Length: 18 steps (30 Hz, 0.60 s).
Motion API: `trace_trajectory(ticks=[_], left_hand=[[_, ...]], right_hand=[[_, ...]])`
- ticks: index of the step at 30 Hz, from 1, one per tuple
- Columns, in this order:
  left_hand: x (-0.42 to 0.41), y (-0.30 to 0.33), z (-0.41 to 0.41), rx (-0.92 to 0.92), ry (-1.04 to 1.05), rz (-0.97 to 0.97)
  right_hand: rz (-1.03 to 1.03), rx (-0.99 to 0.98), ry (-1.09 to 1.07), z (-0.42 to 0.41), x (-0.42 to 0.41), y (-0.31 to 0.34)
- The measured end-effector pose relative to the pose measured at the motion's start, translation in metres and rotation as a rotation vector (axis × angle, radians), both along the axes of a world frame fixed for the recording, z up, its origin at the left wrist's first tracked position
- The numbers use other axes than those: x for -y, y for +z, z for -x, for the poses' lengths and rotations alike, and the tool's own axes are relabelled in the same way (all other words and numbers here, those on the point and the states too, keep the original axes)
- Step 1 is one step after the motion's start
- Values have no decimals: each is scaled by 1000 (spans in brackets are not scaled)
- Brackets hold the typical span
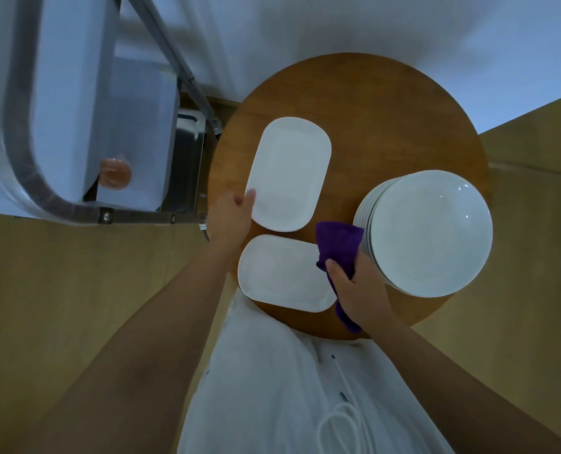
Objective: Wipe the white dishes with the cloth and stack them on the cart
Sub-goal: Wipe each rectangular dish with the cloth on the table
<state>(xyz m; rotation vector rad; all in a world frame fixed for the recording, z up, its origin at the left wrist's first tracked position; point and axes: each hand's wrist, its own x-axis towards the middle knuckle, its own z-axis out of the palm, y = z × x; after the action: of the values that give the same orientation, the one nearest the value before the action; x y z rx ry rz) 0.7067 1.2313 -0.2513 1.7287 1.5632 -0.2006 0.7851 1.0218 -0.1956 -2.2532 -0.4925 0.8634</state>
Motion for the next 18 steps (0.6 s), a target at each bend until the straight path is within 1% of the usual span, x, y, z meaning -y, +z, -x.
trace_trajectory(ticks=[2,11,14,18], left_hand=[[-3,-1,-3,-69,-89,-2],[-7,4,-9,-175,-186,-75],[-10,9,-9,-56,-108,-39],[-9,15,-12,178,186,43]], right_hand=[[-6,-2,2,0,-2,0],[-72,30,-9,-5,-14,6],[-98,7,-23,-8,-19,8],[-88,38,-33,-11,-26,9]])
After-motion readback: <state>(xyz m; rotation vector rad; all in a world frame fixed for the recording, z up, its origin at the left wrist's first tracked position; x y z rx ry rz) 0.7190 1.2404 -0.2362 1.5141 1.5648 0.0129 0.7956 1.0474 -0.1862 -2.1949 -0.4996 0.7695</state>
